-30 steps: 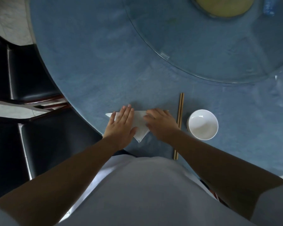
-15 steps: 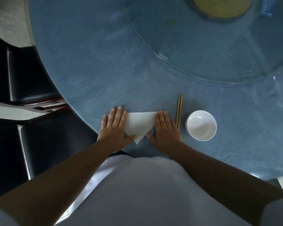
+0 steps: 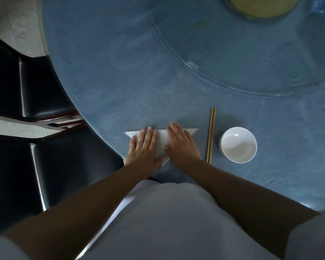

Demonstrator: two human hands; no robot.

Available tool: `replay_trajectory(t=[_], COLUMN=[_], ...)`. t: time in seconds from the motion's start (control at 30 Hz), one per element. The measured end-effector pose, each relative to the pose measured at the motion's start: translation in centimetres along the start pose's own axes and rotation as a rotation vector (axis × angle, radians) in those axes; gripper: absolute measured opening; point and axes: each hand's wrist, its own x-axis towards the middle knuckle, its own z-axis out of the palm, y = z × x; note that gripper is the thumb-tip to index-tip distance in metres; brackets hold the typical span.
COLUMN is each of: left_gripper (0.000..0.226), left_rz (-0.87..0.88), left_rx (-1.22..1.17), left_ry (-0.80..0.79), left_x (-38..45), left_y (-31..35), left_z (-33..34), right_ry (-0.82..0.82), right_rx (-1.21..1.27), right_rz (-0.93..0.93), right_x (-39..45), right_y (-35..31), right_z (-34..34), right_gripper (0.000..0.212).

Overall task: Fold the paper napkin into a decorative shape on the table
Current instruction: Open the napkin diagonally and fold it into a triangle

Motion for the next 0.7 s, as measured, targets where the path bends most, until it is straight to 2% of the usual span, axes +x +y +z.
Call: replay_trajectory(t=[0.1,0.27,0.4,0.47,0.53,0.63,0.7], left_gripper=[0.095,0.116,0.123,0.12,0.108,0.084,0.066], left_rz=[0.006,-0.024,-0.075,-0.104,-0.149,-0.279,-0.359], left_rx=[0.012,0.043,0.047,0.012,-0.059,-0.183,-0.214], left_ry=[0.003,-0.019,-0.02,0.008,0.053,0.183,0.214], left_x=[-0.2,-0.7,-1.4,-1.6,-1.5,-0.6,0.2], left_y=[-0.3,-1.1,-1.9,-2.3,-2.8,-3.7,-4.2], left_z=[0.0,-0.4,-0.6,-0.7,-1.2,-2.6,-3.5], right_ry=[-0.072,-0.069,-0.095,-0.085,-0.029,0.086,0.109], right_rx=[-0.11,-0.156,-0.198,-0.212,-0.181,-0.12,-0.099], right_rz=[-0.022,0.006,0.058,0.055,0.071,0.105,0.137], right_x=[-0.4,-0.8,-1.0,-0.9,-0.7,-0.1,0.4], right_y=[0.5,1.5,2.2,2.6,2.9,3.7,4.3], right_z=[0.9,0.6,0.2,-0.2,-0.9,-2.3,-3.0], right_gripper=[0.085,0.107,0.114,0.109,0.095,0.063,0.042])
